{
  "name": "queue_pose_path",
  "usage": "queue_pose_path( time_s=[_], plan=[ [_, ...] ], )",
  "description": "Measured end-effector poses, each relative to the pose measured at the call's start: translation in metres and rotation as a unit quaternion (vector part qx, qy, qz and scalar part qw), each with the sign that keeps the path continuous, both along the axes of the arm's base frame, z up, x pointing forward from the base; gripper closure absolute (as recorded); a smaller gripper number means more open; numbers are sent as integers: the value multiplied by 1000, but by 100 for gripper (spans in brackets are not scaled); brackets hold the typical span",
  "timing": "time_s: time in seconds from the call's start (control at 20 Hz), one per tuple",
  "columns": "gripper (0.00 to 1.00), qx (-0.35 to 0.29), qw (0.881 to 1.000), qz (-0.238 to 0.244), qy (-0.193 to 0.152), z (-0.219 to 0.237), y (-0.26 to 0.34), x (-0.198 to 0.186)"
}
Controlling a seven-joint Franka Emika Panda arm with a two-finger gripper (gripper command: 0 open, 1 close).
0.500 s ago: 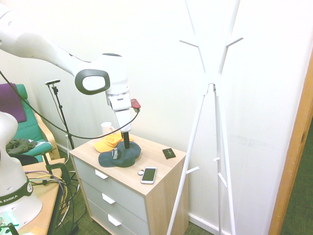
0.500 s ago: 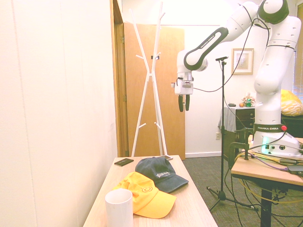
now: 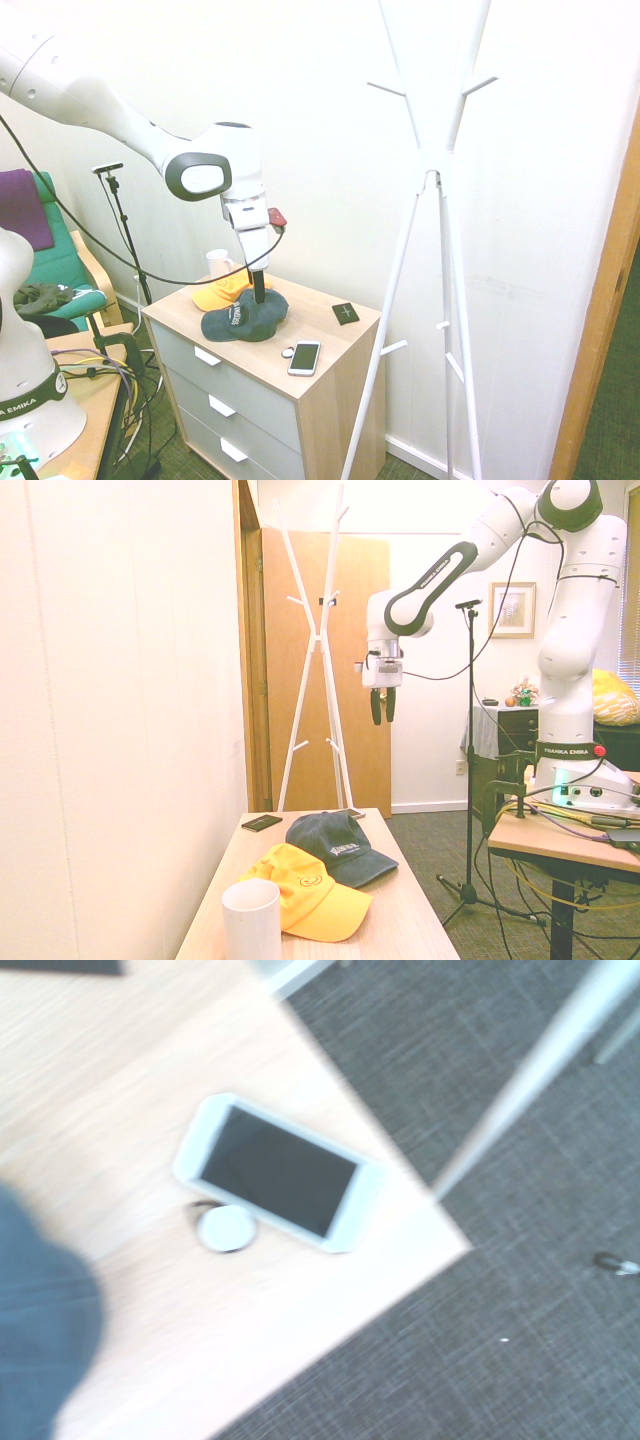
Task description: Hang the cap
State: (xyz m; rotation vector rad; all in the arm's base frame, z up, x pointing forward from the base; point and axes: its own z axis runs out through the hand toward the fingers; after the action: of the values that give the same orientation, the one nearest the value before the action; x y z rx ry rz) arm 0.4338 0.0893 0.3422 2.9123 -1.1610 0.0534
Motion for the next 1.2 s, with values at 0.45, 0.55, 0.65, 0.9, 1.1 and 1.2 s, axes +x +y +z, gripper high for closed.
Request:
queue_pose_path(
  time_s=[0.45, 0.55, 0.65, 0.9, 1.1, 1.2],
  plan=[
    [0, -24, 996, 82, 14, -62, 131, 2],
    [0, -25, 995, 92, 12, -72, 150, 9],
    [0, -19, 994, 104, 11, -83, 169, 16],
    [0, -9, 992, 127, 16, -107, 208, 28],
    [0, -10, 990, 136, 29, -129, 225, 28],
    [0, -10, 990, 140, 30, -141, 232, 25]
  ],
)
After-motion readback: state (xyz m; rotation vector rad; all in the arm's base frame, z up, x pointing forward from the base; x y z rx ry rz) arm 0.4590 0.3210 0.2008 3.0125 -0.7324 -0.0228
